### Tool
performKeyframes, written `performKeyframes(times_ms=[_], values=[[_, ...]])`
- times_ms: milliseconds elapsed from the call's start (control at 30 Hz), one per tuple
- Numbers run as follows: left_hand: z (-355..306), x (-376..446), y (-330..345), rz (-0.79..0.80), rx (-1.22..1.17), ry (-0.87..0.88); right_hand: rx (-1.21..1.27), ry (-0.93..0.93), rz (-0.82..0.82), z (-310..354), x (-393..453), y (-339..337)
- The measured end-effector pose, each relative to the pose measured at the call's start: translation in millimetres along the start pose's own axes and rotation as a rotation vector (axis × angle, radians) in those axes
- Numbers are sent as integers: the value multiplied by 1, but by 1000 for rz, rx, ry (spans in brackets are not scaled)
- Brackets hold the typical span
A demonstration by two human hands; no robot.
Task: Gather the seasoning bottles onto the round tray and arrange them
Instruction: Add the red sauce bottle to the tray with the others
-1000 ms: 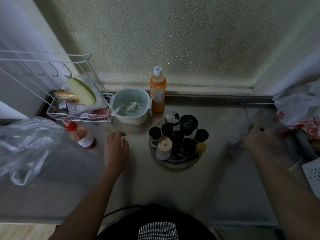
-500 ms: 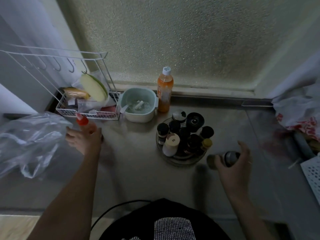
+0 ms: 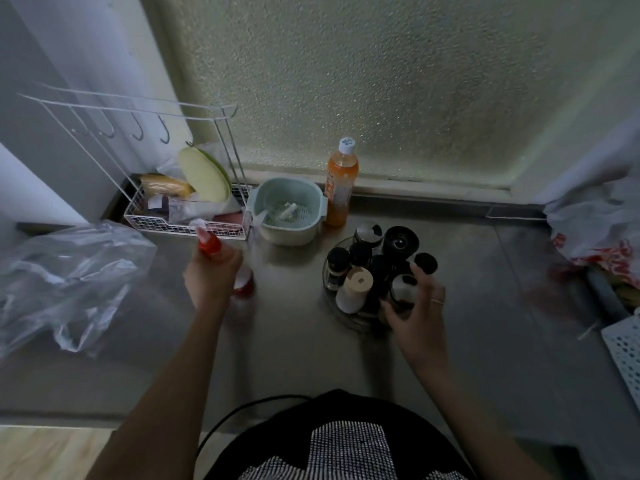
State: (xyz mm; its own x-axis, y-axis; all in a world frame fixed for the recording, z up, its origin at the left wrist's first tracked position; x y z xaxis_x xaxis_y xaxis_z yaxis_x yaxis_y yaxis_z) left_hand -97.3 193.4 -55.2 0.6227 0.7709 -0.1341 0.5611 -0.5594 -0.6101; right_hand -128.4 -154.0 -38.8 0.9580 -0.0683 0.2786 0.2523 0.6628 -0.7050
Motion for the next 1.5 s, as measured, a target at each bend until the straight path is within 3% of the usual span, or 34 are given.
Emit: performKeyframes(times_ms=[100,300,433,533,633,700,833,933,1033,1100,1200,1400,1500], values=[[-18,-32,4,63,28,104,-26,-73,37,0,3,9],[-61,-92,23,347,-163,441,-76,-4,117,-14,-2,17],[-76,-116,32,396,-77,569,-169,-39,-56,-4,1,4],[-81,-129,33,392,-37,634,-102,-172,-140,25,0,-3],[-79,-139,40,443,-41,702,-15,-298,7,51,-5,11],[-76,-143,43,457,-48,743,35,-257,145,52,-9,23],[-76,-148,46,505,-55,774,99,-168,259,48,-10,30],[-80,-152,50,626,-149,808,249,-90,216,42,-8,28],[-73,-137,57,593,-230,714,274,-4,133,23,-11,16],[-62,-124,65,547,-143,631,234,-11,40,15,-16,0],[-40,-120,83,613,114,595,195,13,-104,-2,-22,-20],[-25,-124,103,802,235,559,255,108,-27,-18,-25,-6],[-26,-125,105,812,255,583,227,116,19,-19,-28,5]])
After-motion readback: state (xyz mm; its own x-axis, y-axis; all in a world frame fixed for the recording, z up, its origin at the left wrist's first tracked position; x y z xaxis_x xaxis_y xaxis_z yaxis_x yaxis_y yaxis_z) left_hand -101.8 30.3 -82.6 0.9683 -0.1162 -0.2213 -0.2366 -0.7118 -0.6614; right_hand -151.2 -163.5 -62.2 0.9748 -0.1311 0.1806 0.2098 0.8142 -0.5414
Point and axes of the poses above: each hand's wrist, its own x-axis towards the middle knuckle, its own y-axis out of the palm, z = x × y, the point moved 4 cm from there along x, towards the middle knuckle, and after that the axes turned 4 degrees about -y, right-handed, at the moved point
